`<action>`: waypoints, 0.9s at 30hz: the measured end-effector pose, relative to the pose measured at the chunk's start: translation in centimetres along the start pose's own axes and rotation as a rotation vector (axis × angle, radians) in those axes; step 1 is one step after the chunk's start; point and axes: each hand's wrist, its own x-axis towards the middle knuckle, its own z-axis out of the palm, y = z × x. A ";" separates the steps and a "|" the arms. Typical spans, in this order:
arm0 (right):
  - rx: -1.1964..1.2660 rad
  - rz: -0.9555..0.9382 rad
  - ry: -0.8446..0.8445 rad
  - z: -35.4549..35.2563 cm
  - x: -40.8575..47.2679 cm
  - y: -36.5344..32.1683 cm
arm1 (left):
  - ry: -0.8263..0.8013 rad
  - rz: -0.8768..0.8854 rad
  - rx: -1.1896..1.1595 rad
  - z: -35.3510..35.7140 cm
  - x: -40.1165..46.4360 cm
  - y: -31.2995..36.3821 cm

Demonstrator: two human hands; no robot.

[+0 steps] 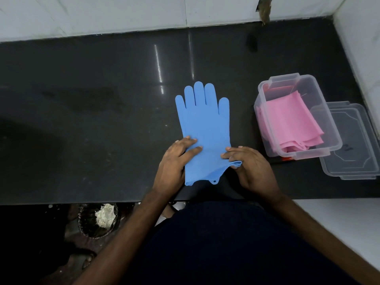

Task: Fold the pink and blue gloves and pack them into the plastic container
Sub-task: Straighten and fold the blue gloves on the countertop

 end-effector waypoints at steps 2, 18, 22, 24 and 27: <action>0.042 0.025 -0.029 -0.1 -0.6 0.0 | 0.010 -0.027 -0.056 -0.1 0.0 0.3; -0.063 0.154 -0.160 0.5 0.9 1.1 | 0.169 0.012 -0.147 0.2 0.4 0.9; -0.045 0.149 -0.113 0.0 0.4 1.2 | 0.173 -0.073 -0.338 0.6 -0.3 0.9; -0.047 0.159 -0.103 -0.1 -0.1 1.0 | 0.153 -0.092 -0.344 0.6 -0.6 1.0; -0.037 0.190 -0.075 -0.3 -0.6 0.5 | 0.134 -0.083 -0.309 0.4 -0.7 1.4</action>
